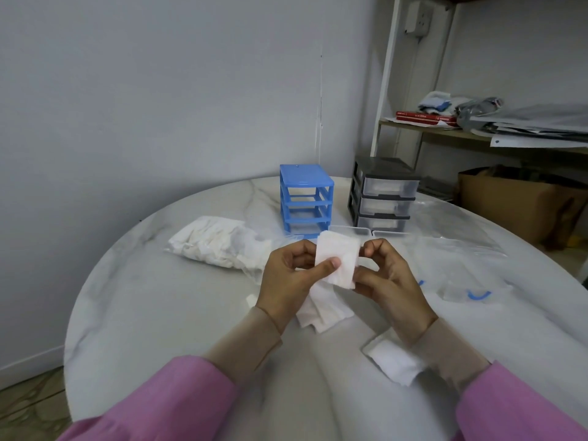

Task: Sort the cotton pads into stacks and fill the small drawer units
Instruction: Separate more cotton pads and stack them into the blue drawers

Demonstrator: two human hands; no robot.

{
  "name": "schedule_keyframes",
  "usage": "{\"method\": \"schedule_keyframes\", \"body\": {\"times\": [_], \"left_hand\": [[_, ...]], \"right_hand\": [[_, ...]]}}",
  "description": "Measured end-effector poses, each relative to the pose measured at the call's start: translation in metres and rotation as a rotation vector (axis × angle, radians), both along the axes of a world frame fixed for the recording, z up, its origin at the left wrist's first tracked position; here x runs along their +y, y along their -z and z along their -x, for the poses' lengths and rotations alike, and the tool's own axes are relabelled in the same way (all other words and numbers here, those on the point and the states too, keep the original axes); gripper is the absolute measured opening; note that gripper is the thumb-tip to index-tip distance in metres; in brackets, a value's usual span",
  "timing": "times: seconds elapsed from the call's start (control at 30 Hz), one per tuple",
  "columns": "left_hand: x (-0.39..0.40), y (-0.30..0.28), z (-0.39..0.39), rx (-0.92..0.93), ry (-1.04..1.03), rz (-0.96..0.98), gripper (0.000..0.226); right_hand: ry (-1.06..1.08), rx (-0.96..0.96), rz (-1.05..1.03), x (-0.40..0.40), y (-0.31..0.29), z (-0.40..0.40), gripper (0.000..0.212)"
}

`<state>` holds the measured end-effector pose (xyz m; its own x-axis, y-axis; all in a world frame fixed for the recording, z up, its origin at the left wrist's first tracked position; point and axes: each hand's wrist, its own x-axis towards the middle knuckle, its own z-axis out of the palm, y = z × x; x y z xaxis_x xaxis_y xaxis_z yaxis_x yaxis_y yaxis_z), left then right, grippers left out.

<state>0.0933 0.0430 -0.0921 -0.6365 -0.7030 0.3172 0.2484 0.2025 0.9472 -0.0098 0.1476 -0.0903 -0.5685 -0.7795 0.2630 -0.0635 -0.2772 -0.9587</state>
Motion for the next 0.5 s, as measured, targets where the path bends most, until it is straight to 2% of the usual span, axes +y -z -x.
{"method": "schedule_keyframes", "body": {"times": [0.27, 0.4, 0.5], "left_hand": [[0.0024, 0.0016, 0.0014, 0.021, -0.044, 0.023, 0.011], [0.0037, 0.0009, 0.0004, 0.041, -0.055, 0.016, 0.012], [0.0044, 0.0004, 0.0002, 0.018, -0.102, 0.013, 0.02]], "right_hand": [[-0.042, -0.069, 0.004, 0.0006, -0.0017, -0.001, 0.022], [-0.046, -0.047, 0.013, 0.0031, -0.0045, -0.0047, 0.035], [0.003, -0.032, 0.033, 0.0017, -0.0038, -0.0053, 0.027]]}}
